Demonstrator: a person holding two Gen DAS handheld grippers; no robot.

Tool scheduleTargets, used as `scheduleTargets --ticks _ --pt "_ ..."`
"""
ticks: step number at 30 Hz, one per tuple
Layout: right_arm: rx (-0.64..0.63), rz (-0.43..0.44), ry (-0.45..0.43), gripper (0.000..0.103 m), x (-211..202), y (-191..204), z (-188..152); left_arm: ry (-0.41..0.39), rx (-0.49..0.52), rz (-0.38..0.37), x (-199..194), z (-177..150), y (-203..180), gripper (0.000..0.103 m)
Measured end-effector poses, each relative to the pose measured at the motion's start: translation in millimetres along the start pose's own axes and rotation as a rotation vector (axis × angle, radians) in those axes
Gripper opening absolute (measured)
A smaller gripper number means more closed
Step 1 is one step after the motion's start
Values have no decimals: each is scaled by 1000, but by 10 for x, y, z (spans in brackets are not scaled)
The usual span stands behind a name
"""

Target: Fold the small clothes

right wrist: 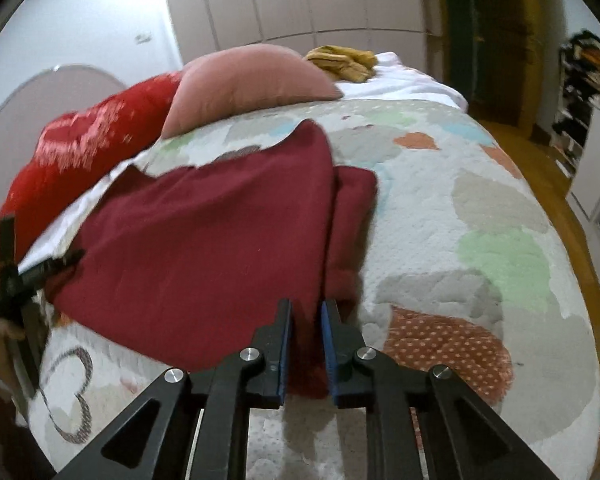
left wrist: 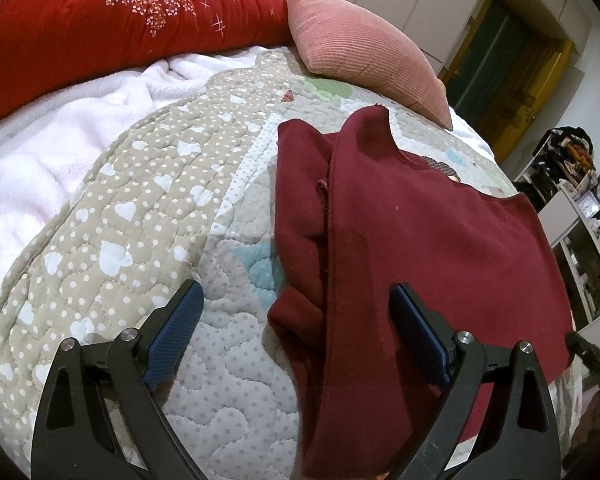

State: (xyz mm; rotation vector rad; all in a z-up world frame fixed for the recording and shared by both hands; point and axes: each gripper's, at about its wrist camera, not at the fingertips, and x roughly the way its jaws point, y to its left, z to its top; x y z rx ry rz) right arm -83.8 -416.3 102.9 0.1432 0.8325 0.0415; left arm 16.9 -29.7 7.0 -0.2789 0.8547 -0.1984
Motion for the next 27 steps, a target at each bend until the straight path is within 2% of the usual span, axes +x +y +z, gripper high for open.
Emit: scheduleTargets --ticks 2,5,9,10,12,15,17,19,21,24,26,27 --pt "-8 -8 13 14 54 -2 -29 0 0 0 4 2 7 95" --pt "48 70 32 14 127 -80 -38 2 2 3 11 1 1 95" --pt "84 97 58 14 227 -154 -12 15 2 2 11 4 4 95" --pt "105 117 63 14 228 -179 -1 39 14 7 6 26 -7 95" --pt "120 146 56 6 148 -179 -3 82 46 39 -47 76 -65 94" --pt "143 217 24 6 -127 -208 -27 58 106 42 -191 105 -156 94" --pt "165 252 30 6 -216 -260 -64 50 93 38 -212 99 -153 94" --pt "166 231 100 6 -121 -274 -135 67 54 21 -156 79 -124 94" --pt "165 190 156 5 47 -270 -227 77 42 51 -117 55 -121 94" --pt "193 186 141 6 -11 -276 -171 51 69 77 -204 53 -161 94" --pt "207 126 67 16 -223 -303 -28 8 88 90 -302 105 -199 94" --pt "205 89 29 29 -315 -302 55 -10 91 93 -332 141 -210 94"
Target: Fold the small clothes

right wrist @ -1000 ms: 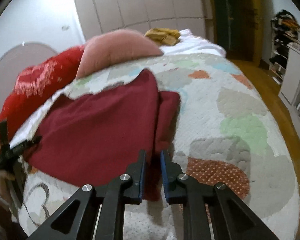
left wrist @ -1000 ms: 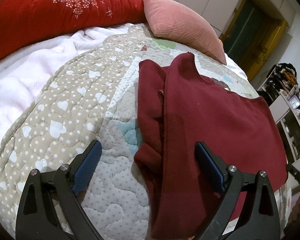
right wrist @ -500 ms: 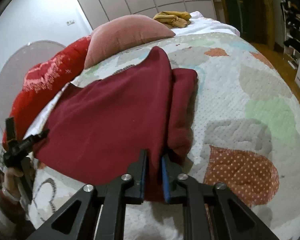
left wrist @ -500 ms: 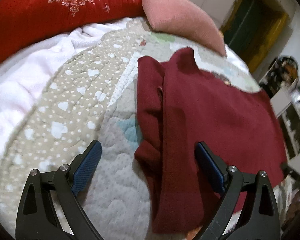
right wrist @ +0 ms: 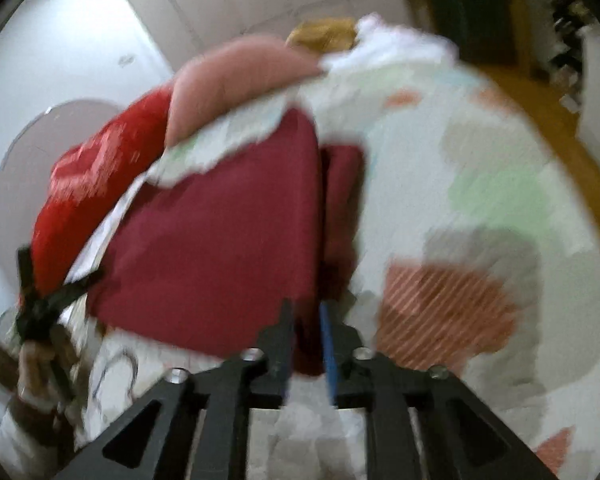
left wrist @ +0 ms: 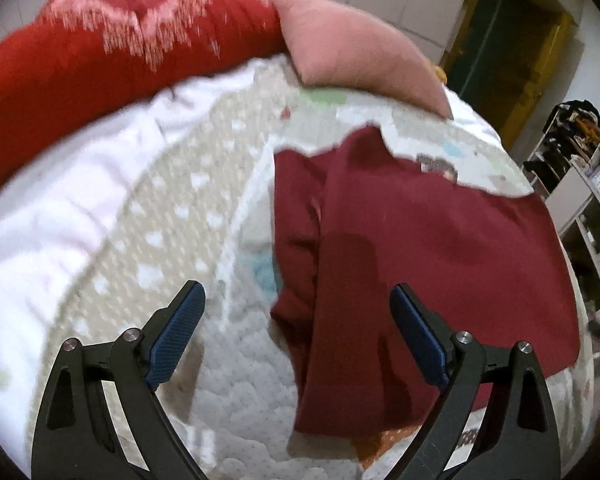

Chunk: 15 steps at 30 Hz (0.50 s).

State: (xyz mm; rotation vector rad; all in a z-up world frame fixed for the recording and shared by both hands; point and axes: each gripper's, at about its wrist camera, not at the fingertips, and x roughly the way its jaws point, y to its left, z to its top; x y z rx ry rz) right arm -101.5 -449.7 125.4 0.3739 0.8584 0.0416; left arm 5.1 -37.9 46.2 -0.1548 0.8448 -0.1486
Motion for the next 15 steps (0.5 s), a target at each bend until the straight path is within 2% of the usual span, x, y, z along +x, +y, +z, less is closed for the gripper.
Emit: scheduleTargets --ticks 2,4,6,10,15 --pt "-21 -16 -68 37 -104 95 163 -18 7 -5 4 109 -37 94" --pt "-60 7 -61 37 -15 253 328 6 14 -2 101 190 -73 94" --pt "-101 2 -38 37 179 408 460 23 21 8 240 263 -113 94" --pt "-183 -62 -33 37 724 663 732 40 55 61 501 410 -172 94" --pt "-148 -146 -37 37 1207 591 1010 71 57 80 784 582 -102 94"
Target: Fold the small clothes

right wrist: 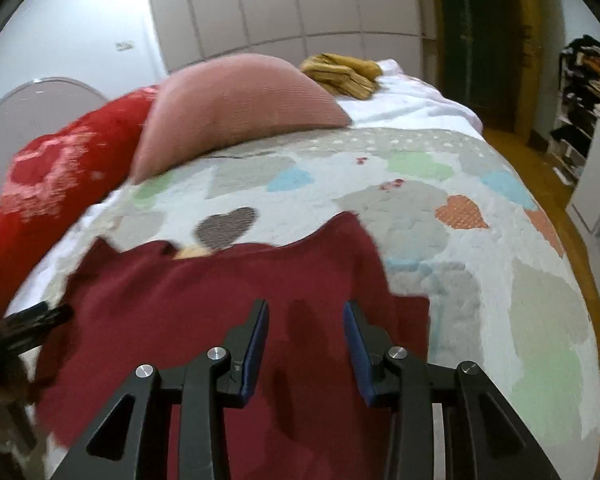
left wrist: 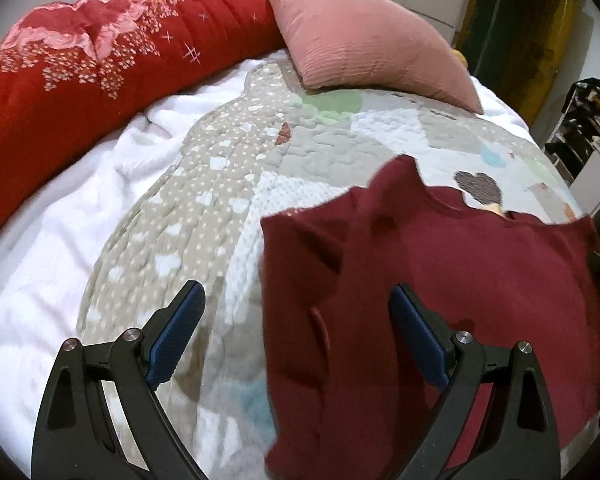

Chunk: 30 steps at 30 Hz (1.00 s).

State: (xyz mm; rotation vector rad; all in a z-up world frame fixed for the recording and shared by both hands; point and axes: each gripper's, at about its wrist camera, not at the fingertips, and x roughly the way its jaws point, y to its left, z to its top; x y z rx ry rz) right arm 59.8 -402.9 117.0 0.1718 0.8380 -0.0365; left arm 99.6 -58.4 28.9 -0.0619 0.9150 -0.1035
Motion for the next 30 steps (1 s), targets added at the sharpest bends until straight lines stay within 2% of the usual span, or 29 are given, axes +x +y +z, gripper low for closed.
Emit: scheduleTargets --ticks 3,5,9,12,15,18,21,24,27,30 --pt "5 -92 40 36 274 -100 55 19 -23 -28 119 46 51 94" --pt "25 -95 90 37 444 -166 57 26 -46 -45 158 49 86 94" --pt "25 -123 64 37 280 -65 118 22 -43 -41 73 24 86 94" --pt "45 -35 35 37 28 157 111 19 -44 -51 -65 -41 103 94" --pt "11 52 66 37 -86 517 81 13 -90 -121 -271 -196 206 94" --pt "-42 167 110 45 -89 924 55 14 -175 -192 -457 -418 382 94" --pt "-101 239 126 45 -39 1338 54 59 -270 -279 -512 -634 545 94" --pt "-149 311 146 45 78 1750 76 30 -295 -311 -613 -781 570 94" --pt "-183 350 178 47 229 2117 99 33 -263 -326 -637 -810 474 94" --pt "-248 308 237 48 406 2482 113 42 -229 -333 -592 -855 398 94"
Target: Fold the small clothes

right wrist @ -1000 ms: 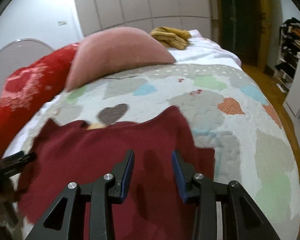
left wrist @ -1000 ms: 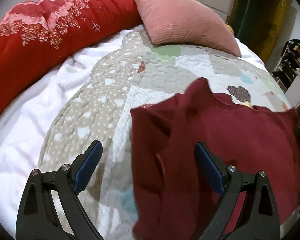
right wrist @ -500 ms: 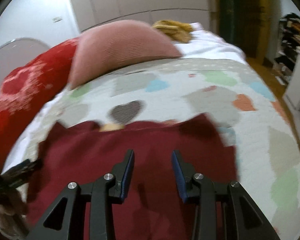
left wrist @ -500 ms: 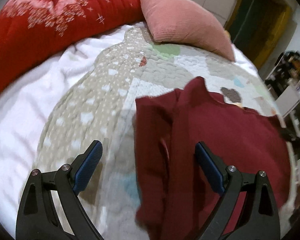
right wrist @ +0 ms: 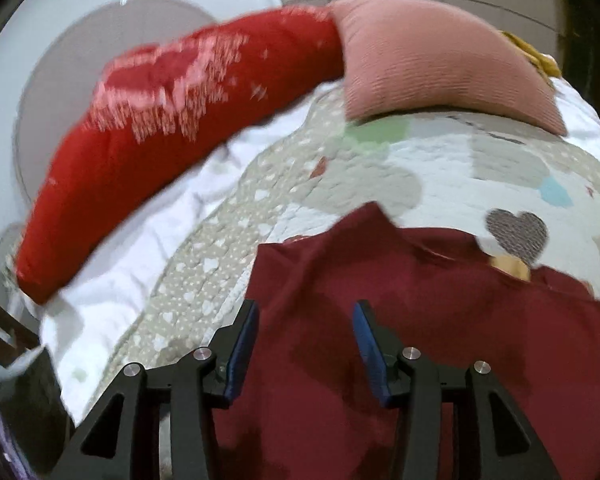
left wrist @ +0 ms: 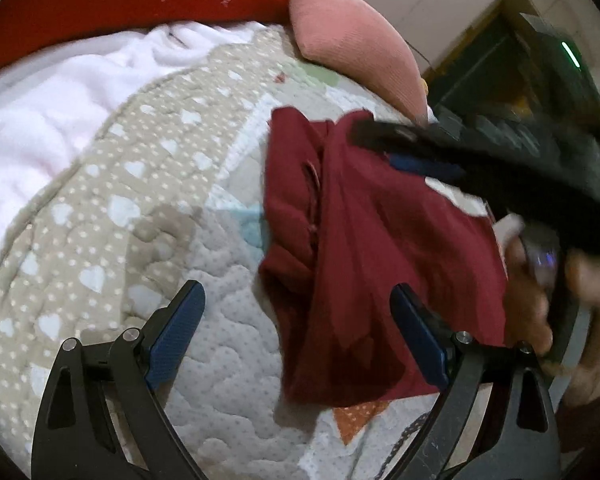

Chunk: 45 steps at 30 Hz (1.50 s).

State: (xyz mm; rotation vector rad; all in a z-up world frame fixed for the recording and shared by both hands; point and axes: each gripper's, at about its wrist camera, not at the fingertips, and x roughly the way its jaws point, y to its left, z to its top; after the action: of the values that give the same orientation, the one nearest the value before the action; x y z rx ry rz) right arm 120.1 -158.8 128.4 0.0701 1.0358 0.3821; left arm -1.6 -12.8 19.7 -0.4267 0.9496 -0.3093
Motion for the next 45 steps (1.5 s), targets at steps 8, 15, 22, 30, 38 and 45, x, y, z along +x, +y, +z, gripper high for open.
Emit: scheduleTargets --ticks 8,15,22,30,38,45 --pt "-127 -172 188 69 610 343 127 -34 65 10 24 -78 -30 94" --pt "-258 -261 216 76 840 522 74 -36 79 30 79 -65 -57 94" --pt "-129 -81 50 18 223 108 34 -18 84 9 126 31 -148 94" --pt "-73 -2 -73 16 -388 -198 -28 -16 207 -94 2 65 -773 22" --pt "-21 -31 -183 15 -1201 -826 -217 -20 341 -182 38 -22 -1692 20" --pt "72 -107 -198 15 -1568 -1654 -551 23 458 -213 397 -247 -2407 20"
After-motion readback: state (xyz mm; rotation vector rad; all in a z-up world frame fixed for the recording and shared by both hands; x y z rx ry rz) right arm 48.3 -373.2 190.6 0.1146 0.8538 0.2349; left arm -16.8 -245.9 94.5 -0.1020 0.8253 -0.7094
